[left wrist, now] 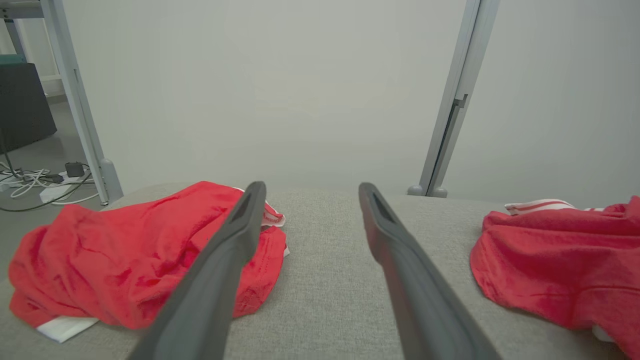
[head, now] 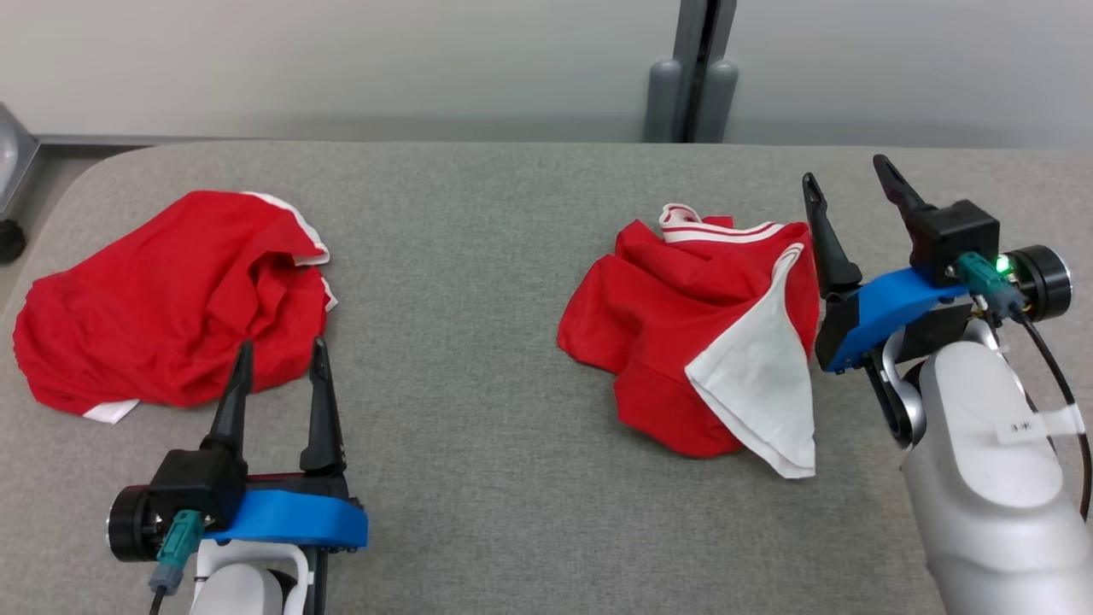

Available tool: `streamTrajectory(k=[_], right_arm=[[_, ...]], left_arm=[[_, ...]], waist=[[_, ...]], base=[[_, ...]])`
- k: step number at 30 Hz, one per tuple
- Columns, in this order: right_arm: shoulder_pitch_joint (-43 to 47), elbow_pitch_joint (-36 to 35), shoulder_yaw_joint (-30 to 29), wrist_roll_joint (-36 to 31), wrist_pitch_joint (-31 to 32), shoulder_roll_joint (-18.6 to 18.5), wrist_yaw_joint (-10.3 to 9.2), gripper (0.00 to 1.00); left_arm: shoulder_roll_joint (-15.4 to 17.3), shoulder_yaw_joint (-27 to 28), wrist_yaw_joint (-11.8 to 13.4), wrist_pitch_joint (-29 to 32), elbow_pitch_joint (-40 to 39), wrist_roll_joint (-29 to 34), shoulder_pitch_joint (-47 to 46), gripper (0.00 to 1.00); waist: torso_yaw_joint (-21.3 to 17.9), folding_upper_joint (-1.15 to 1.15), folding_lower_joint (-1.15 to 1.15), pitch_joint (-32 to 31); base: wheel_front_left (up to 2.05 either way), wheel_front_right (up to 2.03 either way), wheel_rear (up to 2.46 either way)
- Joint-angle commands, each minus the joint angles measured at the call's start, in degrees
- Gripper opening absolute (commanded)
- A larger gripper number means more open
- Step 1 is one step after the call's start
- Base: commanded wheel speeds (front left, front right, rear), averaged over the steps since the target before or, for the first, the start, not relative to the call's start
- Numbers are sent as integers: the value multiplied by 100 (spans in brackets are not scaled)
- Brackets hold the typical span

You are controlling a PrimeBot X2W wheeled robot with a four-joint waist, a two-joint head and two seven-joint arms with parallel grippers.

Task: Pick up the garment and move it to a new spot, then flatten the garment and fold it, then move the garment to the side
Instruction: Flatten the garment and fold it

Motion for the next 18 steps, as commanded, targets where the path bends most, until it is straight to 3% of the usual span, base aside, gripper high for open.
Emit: streamTrajectory(k=[1,9,18], right_arm=[[-192,305,-28,-50,19,-57,1,100],[-455,1827,-136,-108,-5,-45,1,100],[-369,2885,-495,-32,31,43,1,100]], left_arm=[[-12,-30,-5,-27,21,-32,-135,100],[-18,-186,55,-27,89,-118,-243,100],[-18,-360,79,-27,165,-147,-338,100]], waist=[[111,0,-1,117],[224,0,-1,249],[294,0,-1,179]], base=[[0,0,0],[0,0,0],[0,0,0]])
